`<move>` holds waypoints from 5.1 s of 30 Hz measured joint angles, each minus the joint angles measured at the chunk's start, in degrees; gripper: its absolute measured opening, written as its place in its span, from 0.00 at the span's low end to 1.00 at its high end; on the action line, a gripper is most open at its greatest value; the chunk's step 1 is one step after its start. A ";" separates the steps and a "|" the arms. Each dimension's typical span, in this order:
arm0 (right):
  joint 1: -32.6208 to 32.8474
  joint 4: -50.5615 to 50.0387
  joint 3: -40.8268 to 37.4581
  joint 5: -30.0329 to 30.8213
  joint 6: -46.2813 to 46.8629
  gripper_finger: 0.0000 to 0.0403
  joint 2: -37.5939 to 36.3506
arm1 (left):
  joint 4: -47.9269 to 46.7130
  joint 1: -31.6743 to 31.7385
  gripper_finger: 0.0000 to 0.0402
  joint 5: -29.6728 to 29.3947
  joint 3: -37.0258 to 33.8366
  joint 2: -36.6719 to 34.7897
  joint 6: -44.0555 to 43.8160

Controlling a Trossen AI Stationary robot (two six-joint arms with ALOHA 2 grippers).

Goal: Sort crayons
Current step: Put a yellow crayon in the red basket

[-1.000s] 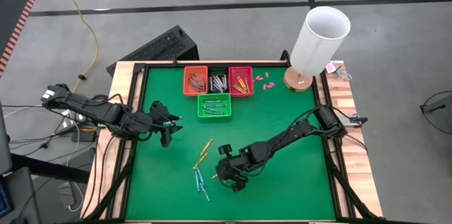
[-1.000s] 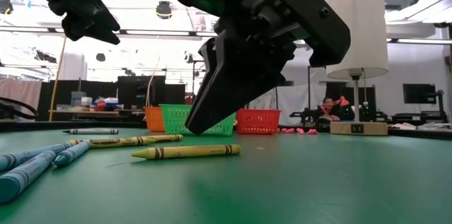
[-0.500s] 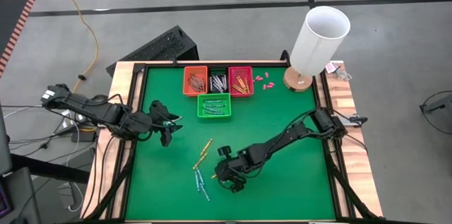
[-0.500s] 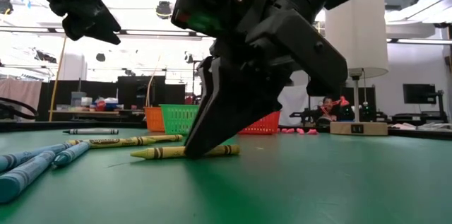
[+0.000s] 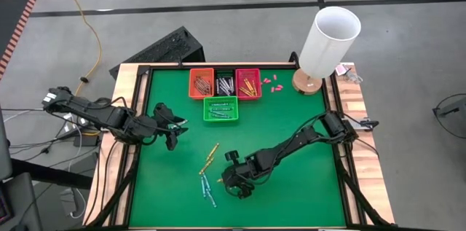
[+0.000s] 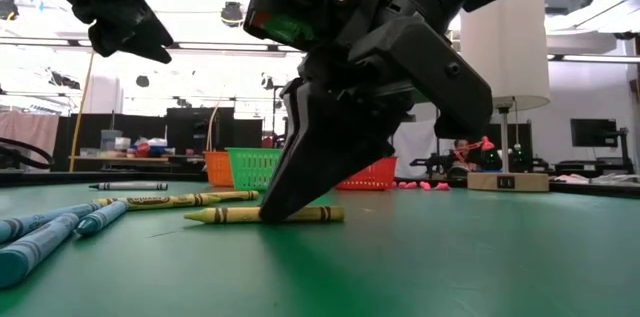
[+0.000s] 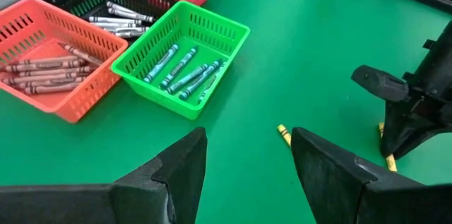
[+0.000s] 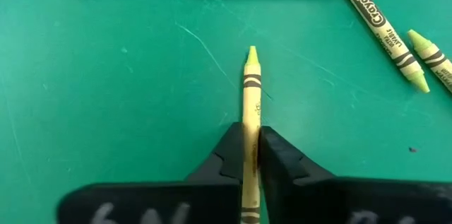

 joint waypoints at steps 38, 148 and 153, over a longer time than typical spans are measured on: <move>-7.68 -30.00 0.68 11.51 24.58 0.01 -19.92 | 0.06 0.02 0.49 -0.24 0.00 0.00 -0.39; -20.04 11.18 1.84 -21.70 -23.21 0.22 -0.10 | -0.42 0.02 0.49 -1.81 0.00 0.02 1.09; -19.98 10.65 1.80 -22.59 -24.55 0.22 1.59 | -0.46 0.02 0.49 -1.84 0.00 0.02 1.09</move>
